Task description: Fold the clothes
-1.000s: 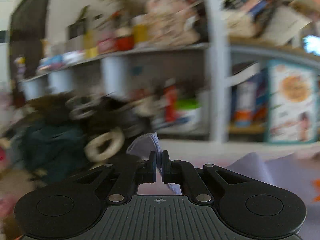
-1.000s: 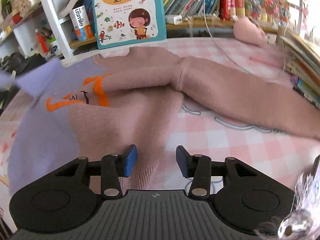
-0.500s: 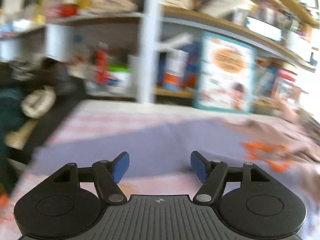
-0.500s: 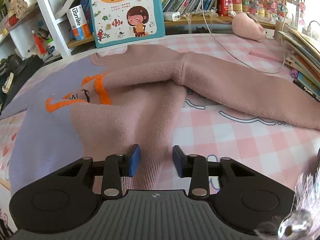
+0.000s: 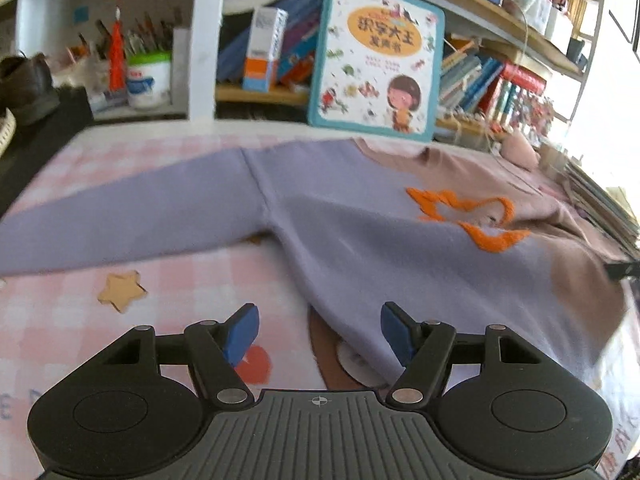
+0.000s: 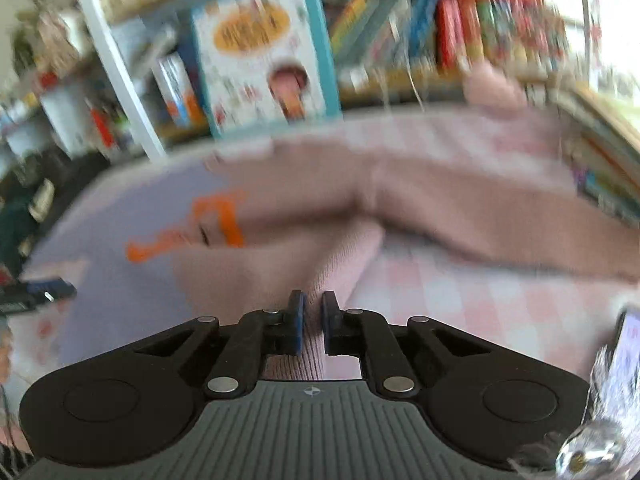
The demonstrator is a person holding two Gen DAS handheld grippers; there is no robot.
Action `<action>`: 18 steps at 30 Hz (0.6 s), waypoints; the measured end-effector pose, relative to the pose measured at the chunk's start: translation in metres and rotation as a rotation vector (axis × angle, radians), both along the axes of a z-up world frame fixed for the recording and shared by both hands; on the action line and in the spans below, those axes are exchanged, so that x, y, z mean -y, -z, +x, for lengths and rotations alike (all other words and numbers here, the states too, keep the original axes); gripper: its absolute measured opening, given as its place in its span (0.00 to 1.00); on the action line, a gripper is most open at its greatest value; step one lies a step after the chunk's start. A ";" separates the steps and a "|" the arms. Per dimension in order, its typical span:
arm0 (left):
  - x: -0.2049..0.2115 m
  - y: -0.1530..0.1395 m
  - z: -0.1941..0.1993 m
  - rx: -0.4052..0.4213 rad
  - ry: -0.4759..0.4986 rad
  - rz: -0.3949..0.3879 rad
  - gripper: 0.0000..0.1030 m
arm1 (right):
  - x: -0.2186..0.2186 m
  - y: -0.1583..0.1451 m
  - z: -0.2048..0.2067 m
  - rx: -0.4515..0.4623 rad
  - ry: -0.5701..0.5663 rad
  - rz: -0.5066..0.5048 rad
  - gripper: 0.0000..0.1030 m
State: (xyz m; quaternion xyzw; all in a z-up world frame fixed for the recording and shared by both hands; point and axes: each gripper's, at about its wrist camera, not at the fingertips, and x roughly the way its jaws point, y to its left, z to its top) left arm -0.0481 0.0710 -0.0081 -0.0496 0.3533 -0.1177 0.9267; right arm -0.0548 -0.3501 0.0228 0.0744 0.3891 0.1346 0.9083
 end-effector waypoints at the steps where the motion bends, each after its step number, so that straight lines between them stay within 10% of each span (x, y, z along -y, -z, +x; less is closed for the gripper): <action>1: 0.002 0.002 0.000 -0.009 0.006 -0.004 0.66 | -0.001 0.004 0.000 -0.013 -0.003 -0.008 0.14; 7: 0.005 0.004 0.000 -0.028 0.001 -0.021 0.63 | 0.006 0.011 -0.001 -0.006 0.024 0.002 0.28; 10: 0.003 0.004 0.000 -0.032 -0.012 -0.053 0.42 | 0.013 0.013 0.001 0.000 0.051 0.036 0.29; 16: 0.013 0.004 -0.001 -0.044 0.038 -0.077 0.34 | 0.019 0.014 0.007 -0.006 0.080 0.095 0.29; 18: 0.019 0.005 -0.002 -0.038 0.047 -0.056 0.14 | 0.016 0.019 0.009 -0.032 0.065 0.090 0.28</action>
